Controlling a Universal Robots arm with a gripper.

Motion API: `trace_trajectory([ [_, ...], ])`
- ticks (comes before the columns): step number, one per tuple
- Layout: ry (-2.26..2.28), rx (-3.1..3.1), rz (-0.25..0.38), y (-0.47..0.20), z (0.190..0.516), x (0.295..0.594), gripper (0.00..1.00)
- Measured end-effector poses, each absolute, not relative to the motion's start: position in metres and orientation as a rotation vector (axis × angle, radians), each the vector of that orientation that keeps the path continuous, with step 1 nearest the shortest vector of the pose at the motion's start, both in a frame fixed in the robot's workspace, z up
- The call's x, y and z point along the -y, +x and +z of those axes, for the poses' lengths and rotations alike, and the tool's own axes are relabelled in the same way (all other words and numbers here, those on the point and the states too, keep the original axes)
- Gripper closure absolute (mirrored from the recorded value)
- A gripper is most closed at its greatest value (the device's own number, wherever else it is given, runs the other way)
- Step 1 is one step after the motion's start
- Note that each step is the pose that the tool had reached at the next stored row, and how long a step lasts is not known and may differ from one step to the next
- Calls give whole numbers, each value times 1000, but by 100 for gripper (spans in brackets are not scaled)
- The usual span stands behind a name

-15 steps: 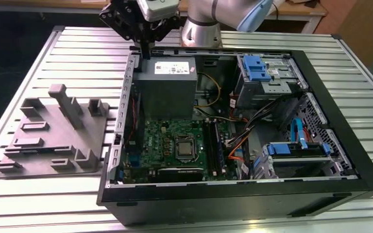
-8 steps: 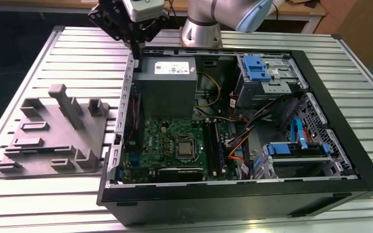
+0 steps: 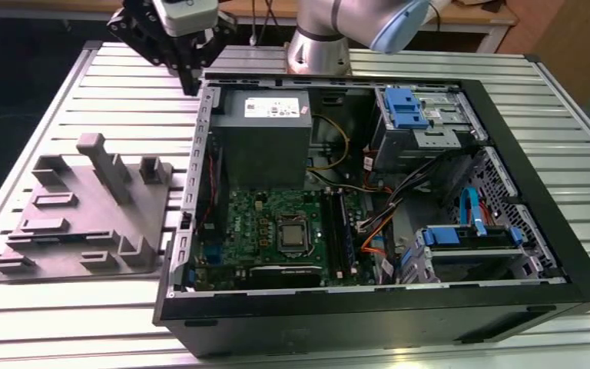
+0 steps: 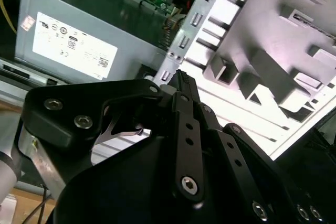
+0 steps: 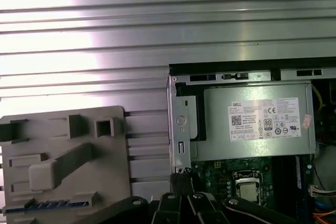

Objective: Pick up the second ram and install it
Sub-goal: 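Reach for the second ram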

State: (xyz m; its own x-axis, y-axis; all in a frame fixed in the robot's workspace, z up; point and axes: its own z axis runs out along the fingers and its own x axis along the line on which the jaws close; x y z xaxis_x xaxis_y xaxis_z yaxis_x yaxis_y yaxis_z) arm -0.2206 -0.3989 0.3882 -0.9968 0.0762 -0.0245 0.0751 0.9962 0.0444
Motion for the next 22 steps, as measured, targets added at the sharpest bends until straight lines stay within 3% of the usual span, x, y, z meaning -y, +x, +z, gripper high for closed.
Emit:
trace_trajectory([
  [22, 118, -3112, 68, -256, 382, 400, 93],
])
